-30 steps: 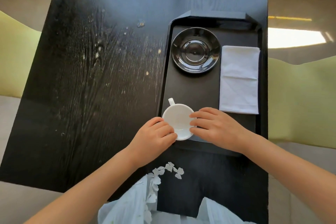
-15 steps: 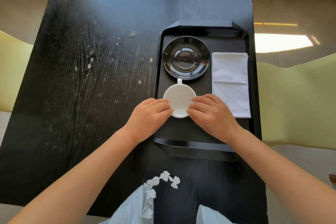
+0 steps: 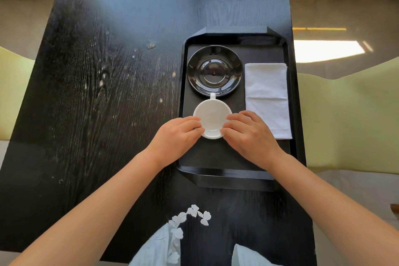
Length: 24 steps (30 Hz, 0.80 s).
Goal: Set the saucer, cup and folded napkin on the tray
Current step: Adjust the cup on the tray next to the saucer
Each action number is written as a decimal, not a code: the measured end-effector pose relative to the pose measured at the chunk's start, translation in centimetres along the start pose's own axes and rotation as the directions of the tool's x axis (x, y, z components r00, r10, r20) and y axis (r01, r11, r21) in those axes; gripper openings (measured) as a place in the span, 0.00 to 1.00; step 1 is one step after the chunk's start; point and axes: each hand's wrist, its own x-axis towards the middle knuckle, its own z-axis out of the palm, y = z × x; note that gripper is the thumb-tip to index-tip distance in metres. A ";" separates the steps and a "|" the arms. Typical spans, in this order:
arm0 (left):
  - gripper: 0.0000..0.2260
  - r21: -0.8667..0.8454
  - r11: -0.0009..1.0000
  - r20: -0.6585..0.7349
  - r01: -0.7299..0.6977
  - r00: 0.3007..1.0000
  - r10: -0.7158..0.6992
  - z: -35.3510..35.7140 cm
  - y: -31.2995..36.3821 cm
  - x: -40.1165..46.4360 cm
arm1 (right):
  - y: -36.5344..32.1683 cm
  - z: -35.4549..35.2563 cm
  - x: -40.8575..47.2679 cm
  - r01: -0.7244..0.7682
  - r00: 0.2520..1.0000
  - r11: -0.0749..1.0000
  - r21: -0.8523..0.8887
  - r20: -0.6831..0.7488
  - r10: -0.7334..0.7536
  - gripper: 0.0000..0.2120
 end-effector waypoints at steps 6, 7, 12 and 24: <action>0.13 -0.021 1.000 -0.070 0.010 0.998 -0.011 -1.8 0.0 2.9 | 1.1 -1.4 -2.0 -0.345 0.937 0.939 0.001 0.063 0.344 0.19; 0.14 -0.014 1.000 -0.077 0.004 0.997 -0.005 -2.0 -0.1 4.2 | 1.5 -1.6 -2.6 -0.424 0.901 0.905 -0.039 0.082 0.426 0.21; 0.24 0.079 0.997 0.221 -0.002 0.975 -0.016 -0.8 1.6 12.5 | 2.3 -1.4 -4.7 -0.634 0.717 0.747 -0.197 0.210 0.664 0.28; 0.35 0.333 0.934 0.601 -0.127 0.793 -0.106 4.3 2.1 18.2 | 2.4 0.3 -4.8 -0.691 0.631 0.695 -0.198 0.304 0.714 0.32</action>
